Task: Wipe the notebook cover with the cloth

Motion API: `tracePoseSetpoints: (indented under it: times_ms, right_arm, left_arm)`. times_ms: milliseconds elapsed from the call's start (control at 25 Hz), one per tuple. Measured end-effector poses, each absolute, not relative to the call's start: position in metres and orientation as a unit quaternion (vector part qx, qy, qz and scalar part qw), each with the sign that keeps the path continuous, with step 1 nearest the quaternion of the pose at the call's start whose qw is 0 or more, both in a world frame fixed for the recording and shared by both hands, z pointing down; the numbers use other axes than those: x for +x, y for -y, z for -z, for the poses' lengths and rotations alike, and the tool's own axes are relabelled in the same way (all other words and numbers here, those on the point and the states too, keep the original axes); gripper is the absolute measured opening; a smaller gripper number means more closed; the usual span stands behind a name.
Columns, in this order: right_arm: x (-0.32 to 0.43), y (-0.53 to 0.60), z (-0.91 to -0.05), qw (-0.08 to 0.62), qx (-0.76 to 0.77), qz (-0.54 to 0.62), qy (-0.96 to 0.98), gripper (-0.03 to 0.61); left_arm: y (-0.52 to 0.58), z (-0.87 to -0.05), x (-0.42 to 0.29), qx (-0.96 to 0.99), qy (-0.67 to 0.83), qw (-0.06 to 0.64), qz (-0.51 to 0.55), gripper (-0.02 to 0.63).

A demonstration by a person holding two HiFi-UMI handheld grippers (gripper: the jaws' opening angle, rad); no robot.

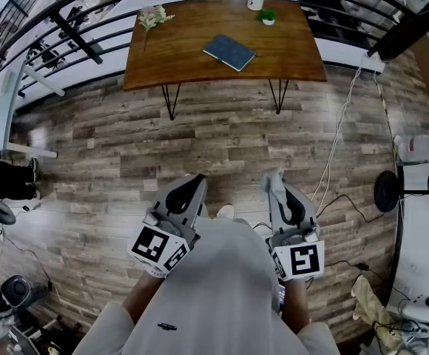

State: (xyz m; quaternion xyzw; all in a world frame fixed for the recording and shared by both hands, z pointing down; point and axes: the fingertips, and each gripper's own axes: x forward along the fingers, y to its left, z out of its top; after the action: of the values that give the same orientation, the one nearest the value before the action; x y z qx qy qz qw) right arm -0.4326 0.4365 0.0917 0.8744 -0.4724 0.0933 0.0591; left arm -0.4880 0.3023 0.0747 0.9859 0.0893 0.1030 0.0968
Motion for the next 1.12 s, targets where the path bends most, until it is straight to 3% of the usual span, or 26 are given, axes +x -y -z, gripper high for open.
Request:
tracePoseSetpoints:
  times_ms: [720,1120]
  right_arm:
    - [-0.444,-0.466,-0.089,0.022,0.900,-0.094,0.426,0.041]
    - [-0.414,-0.451,-0.098,0.015,0.902,-0.109,0.418,0.043]
  left_arm:
    - [-0.314,-0.074,-0.501,0.978,-0.112,0.129,-0.117,0.018]
    - [-0.296,-0.086,-0.460,0.972,-0.125,0.152,-0.126,0.018]
